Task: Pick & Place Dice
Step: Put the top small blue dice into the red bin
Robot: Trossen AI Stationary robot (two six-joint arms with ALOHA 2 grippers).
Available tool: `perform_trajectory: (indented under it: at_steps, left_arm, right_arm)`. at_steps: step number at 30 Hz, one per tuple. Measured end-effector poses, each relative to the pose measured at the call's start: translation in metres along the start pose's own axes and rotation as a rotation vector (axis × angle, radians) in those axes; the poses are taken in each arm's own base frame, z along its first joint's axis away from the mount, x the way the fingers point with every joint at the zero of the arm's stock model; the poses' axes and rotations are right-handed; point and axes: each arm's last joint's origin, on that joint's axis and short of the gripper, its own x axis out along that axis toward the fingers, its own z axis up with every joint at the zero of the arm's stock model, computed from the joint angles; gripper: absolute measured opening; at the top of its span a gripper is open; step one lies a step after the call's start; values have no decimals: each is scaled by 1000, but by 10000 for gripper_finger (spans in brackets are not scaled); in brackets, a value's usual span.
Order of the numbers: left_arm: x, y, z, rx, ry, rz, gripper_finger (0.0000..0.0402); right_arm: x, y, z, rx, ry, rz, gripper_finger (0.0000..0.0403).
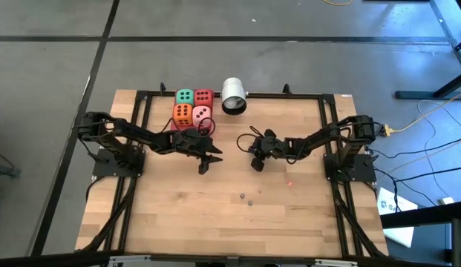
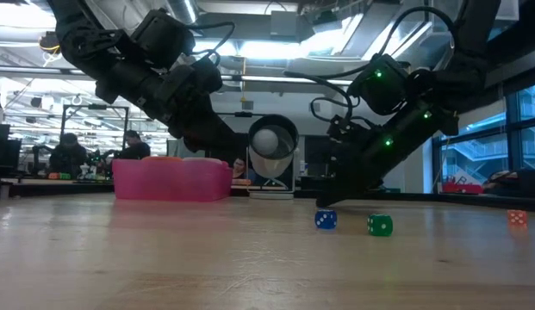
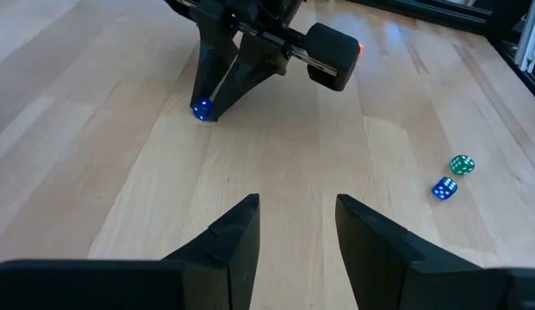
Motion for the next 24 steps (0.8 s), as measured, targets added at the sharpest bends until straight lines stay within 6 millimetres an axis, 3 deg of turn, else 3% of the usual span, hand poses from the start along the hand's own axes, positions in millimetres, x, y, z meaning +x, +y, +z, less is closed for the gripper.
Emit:
perform_trajectory:
  at_steps: [12, 24]
  left_arm:
    - [0, 0, 1, -2, -13, -2, 143]
    - [-2, -3, 17, -99, -167, -64, 143]
  right_arm:
    - [-28, 1, 23, -37, -71, 60, 52]
    - [-76, 11, 54, -198, -279, 85, 56]
